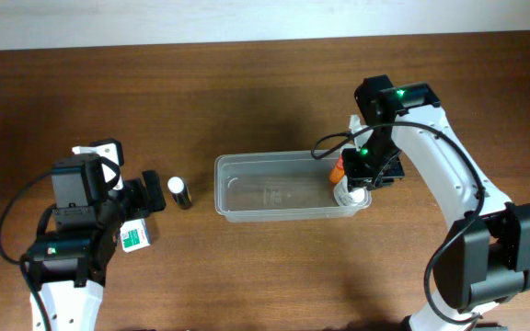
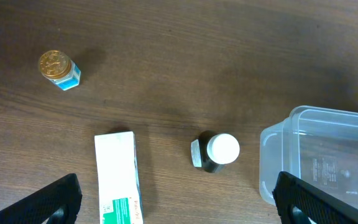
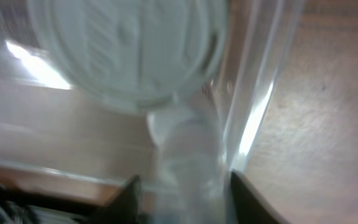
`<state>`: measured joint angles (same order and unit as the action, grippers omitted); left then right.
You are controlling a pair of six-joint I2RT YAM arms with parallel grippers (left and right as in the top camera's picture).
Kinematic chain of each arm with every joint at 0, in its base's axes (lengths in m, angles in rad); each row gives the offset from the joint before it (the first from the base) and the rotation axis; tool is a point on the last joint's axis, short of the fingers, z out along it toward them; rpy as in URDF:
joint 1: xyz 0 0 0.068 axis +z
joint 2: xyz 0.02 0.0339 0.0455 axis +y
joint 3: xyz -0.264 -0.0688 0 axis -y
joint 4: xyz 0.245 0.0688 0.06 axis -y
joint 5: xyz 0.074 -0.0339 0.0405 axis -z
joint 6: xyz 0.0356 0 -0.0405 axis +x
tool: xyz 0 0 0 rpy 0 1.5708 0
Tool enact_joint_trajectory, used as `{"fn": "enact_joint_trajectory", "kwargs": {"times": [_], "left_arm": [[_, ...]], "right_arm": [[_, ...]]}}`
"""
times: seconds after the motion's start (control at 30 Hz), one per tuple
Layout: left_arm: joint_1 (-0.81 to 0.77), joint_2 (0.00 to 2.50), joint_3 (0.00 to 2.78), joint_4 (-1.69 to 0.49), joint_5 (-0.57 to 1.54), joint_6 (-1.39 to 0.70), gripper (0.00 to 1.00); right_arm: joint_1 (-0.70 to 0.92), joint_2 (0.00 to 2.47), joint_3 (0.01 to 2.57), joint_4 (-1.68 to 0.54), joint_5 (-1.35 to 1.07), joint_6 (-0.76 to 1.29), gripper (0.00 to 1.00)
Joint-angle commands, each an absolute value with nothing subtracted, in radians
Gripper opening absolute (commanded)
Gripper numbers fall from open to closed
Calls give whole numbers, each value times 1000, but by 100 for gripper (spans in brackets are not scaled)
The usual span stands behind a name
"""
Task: Pack container
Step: 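Place the dropper bottle into the container's right end, release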
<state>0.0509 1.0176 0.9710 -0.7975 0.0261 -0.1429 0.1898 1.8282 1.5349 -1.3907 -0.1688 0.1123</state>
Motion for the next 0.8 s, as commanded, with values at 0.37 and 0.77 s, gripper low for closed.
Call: {"fn": "enact_joint_trajectory", "kwargs": {"times": [0.37,0.77], "left_arm": [[49,1019,994,-797,19,-137,99],[48,1084,994,-796,23,-138,99]], "right_arm": [[196,1697,1587,-1383,-91,82,59],[-48,1438,1615,-1265,-26,132,98]]}}
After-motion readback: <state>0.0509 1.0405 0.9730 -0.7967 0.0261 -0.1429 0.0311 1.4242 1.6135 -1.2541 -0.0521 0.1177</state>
